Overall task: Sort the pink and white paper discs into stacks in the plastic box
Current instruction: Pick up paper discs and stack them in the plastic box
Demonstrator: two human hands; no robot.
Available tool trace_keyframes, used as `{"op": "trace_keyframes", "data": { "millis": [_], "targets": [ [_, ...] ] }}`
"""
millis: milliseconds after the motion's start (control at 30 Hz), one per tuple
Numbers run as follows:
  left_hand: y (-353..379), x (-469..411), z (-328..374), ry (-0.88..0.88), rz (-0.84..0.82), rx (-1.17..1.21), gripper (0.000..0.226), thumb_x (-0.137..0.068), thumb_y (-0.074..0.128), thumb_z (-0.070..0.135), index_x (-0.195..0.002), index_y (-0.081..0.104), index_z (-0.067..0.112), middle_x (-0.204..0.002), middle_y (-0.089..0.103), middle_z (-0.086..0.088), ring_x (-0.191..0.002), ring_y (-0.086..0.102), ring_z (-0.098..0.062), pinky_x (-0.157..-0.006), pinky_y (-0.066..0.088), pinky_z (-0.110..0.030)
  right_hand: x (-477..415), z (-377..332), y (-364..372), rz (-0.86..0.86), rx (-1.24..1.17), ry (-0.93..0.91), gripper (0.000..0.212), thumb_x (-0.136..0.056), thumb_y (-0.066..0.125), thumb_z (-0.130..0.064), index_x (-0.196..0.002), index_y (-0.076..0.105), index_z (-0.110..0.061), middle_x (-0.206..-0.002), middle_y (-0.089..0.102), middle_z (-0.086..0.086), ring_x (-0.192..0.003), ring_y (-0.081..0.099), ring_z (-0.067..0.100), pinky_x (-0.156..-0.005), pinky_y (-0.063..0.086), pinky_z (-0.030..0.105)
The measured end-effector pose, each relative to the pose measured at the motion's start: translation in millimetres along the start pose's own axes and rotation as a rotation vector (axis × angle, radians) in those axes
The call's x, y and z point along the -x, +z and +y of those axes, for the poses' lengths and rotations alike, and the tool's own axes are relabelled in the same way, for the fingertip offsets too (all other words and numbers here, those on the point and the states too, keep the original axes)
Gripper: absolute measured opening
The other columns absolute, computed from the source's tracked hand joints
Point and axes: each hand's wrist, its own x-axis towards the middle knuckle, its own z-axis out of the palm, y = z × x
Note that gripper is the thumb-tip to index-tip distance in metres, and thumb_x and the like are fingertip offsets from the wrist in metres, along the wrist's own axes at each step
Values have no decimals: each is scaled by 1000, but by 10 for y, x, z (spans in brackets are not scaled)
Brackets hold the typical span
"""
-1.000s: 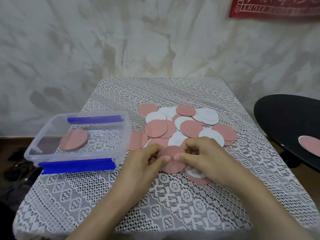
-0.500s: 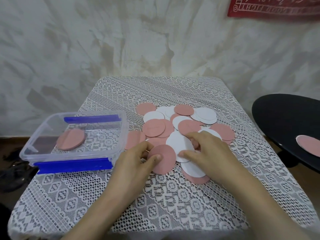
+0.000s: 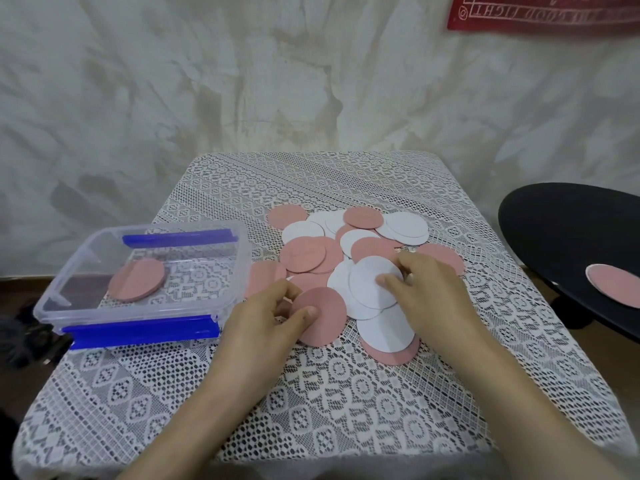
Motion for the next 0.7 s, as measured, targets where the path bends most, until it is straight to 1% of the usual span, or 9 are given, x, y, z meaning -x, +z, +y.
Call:
{"op": "trace_keyframes", "data": {
  "millis": [67,167,233,300,367,433,500,600,700],
  "targets": [
    [2,-1,3,4,2,2,11,-92,68,36,-86,62,29,-77,71,9,-76,65,-11,-74,51,-34,0,40,6,28,-32,3,27,-98,61,-32,-79,57,-13,-75,62,1,-77,57,28,-65,42,38],
    [1,-1,7,26,8,-26,10,-94,64,35,-87,64,28,-82,71,10,-82,65,-9,-79,53,-36,-5,67,-12,-6,-282,34,23,-96,65,-34,-82,65,-15,-82,69,0,-80,64,26,-73,51,41],
    [4,-3,-9,43,18,-49,14,-98,59,34,-87,64,27,-83,70,9,-83,63,-8,-81,53,-37,6,38,-23,-64,-452,46,22,-94,68,-31,-82,66,-13,-78,69,-2,-72,62,19,-65,46,35],
    [6,10,-13,62,21,-49,17,-100,54,33,-87,63,28,-81,69,10,-81,61,-6,-78,52,-34,37,-9,-21,-125,-530,47,20,-94,70,-26,-82,65,-10,-67,63,-5,-54,52,6,-54,38,26],
    [1,18,-3,77,9,-32,19,-102,50,31,-88,63,30,-76,67,14,-74,60,-3,-70,50,-27,58,-35,5,-171,-588,59,22,-92,73,-22,-81,62,-7,-61,57,-4,-45,46,8,-46,36,23],
    [4,32,35,79,-36,24,22,-104,46,27,-93,64,31,-62,63,20,-59,54,1,-53,41,-17,72,-51,45,-210,-606,73,23,-89,77,-23,-76,60,-13,-57,56,-4,-44,45,15,-42,37,23],
    [23,44,59,70,-96,101,25,-105,43,22,-97,66,30,-51,56,12,-45,46,0,-47,36,-15,88,-68,113,-220,-574,76,24,-84,81,-26,-73,61,-18,-55,57,-8,-44,47,13,-44,39,24],
    [36,54,58,71,-156,204,25,-105,44,24,-97,66,32,-54,56,2,-44,47,-6,-46,41,-25,107,-95,212,-202,-503,50,15,-79,84,-34,-82,70,-28,-60,59,-15,-49,50,3,-56,44,30],
    [11,60,62,64,-188,254,18,-101,52,30,-93,66,37,-59,61,5,-50,52,-5,-47,43,-23,128,-104,203,-207,-431,12,20,-80,82,-38,-77,70,-22,-57,59,-13,-50,49,2,-58,42,28]
  ]
}}
